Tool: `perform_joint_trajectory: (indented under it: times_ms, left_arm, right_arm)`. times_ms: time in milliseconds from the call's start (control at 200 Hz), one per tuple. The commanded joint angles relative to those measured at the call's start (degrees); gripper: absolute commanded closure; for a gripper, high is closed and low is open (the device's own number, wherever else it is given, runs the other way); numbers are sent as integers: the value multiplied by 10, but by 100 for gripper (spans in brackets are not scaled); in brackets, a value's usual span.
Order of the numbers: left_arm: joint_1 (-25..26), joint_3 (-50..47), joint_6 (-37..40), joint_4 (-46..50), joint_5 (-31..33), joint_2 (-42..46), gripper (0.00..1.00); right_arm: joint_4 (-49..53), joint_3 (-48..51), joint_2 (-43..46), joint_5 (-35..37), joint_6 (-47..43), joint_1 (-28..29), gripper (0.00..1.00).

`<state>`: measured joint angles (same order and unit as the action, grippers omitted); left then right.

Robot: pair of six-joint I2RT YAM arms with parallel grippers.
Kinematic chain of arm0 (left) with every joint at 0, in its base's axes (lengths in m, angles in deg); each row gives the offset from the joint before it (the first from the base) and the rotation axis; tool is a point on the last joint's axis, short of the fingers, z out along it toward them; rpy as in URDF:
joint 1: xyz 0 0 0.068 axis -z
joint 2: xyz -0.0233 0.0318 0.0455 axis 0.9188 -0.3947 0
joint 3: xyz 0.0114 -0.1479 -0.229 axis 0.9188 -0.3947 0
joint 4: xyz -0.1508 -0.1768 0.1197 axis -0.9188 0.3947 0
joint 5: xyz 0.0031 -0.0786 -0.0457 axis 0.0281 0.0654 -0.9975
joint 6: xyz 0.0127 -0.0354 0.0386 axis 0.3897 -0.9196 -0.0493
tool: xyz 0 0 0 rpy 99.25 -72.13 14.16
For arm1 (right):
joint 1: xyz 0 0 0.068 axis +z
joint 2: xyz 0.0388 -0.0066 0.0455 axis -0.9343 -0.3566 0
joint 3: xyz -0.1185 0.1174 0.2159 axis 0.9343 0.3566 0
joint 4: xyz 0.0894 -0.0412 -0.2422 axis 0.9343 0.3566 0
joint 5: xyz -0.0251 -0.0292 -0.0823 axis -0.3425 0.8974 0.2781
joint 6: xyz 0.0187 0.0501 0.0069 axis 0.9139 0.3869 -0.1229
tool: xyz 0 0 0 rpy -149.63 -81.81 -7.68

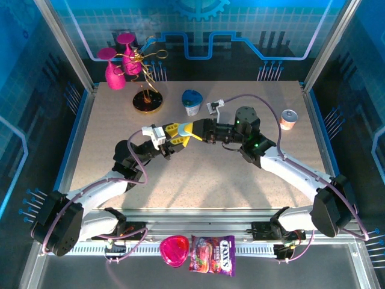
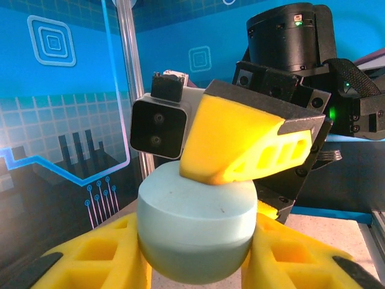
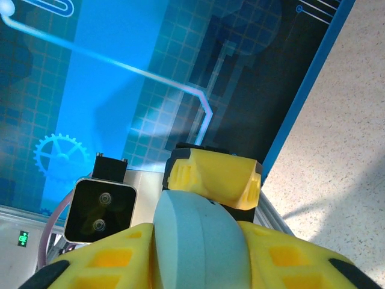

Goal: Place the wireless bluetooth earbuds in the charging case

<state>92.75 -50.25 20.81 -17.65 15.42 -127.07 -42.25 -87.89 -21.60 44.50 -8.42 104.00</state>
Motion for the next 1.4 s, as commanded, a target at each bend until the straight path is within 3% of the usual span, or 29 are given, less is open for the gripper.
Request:
perform_joint_trajectory:
  times_ms: [0, 165, 315, 565, 695, 921, 1236, 1306, 1396]
  left_arm:
    - [5, 9, 14, 13, -8, 15, 46]
    - [6, -9, 29, 52, 2, 23, 14]
    - [10, -34, 51, 98, 18, 14, 1]
    - [38, -33, 103, 275, 71, 24, 1]
    - [57, -28, 113, 321, 98, 8, 1]
    - [84, -27, 87, 263, 112, -69, 1]
    - [97, -17, 64, 197, 108, -145, 1]
    - [97, -16, 64, 198, 107, -144, 1]
    - [96, -18, 61, 198, 109, -137, 1]
  right_arm:
    - [-14, 12, 11, 10, -8, -5, 68]
    - [49, 29, 34, 47, -59, -33, 69]
    - [64, 78, 31, 72, -79, -86, 72]
    - [168, 112, -7, 172, -175, -142, 74]
    - [193, 114, -58, 224, -211, -150, 73]
    - [181, 108, -161, 252, -240, -151, 73]
    - [193, 110, -193, 280, -265, -158, 71]
    - [194, 114, -185, 280, -268, -163, 66]
    - [199, 118, -162, 288, -279, -171, 50]
